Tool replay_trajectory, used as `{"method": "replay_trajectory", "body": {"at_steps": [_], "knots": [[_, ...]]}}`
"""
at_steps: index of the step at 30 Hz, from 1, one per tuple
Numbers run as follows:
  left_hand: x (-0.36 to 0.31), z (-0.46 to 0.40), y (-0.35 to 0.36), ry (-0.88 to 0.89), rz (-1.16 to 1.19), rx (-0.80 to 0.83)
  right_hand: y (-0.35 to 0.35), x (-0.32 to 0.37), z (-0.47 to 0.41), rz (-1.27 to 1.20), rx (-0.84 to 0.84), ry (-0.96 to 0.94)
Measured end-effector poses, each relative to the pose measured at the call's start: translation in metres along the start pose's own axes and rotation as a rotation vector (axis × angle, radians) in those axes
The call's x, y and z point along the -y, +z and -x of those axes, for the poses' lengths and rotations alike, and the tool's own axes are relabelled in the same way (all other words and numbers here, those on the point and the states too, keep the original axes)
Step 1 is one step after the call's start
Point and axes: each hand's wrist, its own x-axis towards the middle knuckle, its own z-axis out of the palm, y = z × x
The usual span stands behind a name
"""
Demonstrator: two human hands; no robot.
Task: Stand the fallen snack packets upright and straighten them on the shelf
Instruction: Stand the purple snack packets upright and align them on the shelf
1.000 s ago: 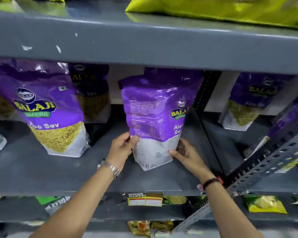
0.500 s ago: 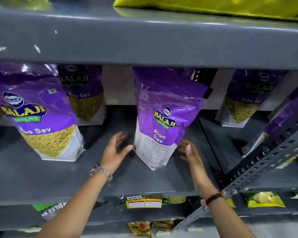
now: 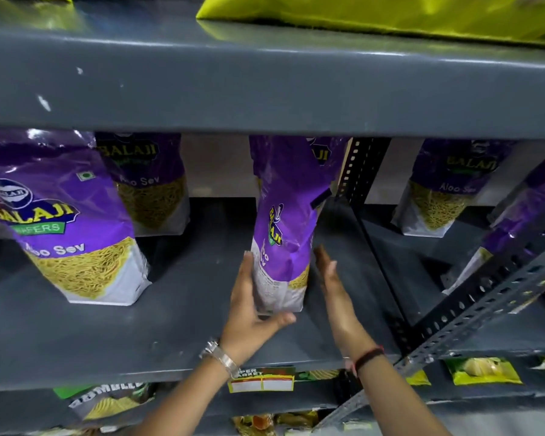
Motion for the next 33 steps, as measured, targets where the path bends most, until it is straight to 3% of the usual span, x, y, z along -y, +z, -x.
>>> {"method": "replay_trajectory", "body": {"at_steps": [3, 8, 12, 18, 23, 33], "knots": [[0.003, -0.009, 0.010, 0.000, -0.022, -0.048, 0.005, 0.008, -0.013, 0.030, 0.104, 0.035], [0.015, -0.035, -0.044, -0.064, -0.041, 0.170, 0.008, -0.009, 0.015, 0.049, 0.030, -0.043], [0.027, -0.037, -0.055, -0.050, 0.058, -0.022, -0.014, -0.020, 0.010, 0.125, -0.114, -0.094], [0.028, -0.036, -0.035, -0.074, 0.078, 0.044, -0.021, -0.015, -0.034, 0.245, 0.144, -0.045], [0.035, -0.049, -0.048, -0.141, -0.068, 0.165, -0.022, -0.031, -0.032, 0.350, 0.107, -0.058], [0.039, -0.036, -0.010, -0.154, -0.305, 0.026, -0.048, -0.031, -0.013, 0.408, -0.003, -0.069]]}}
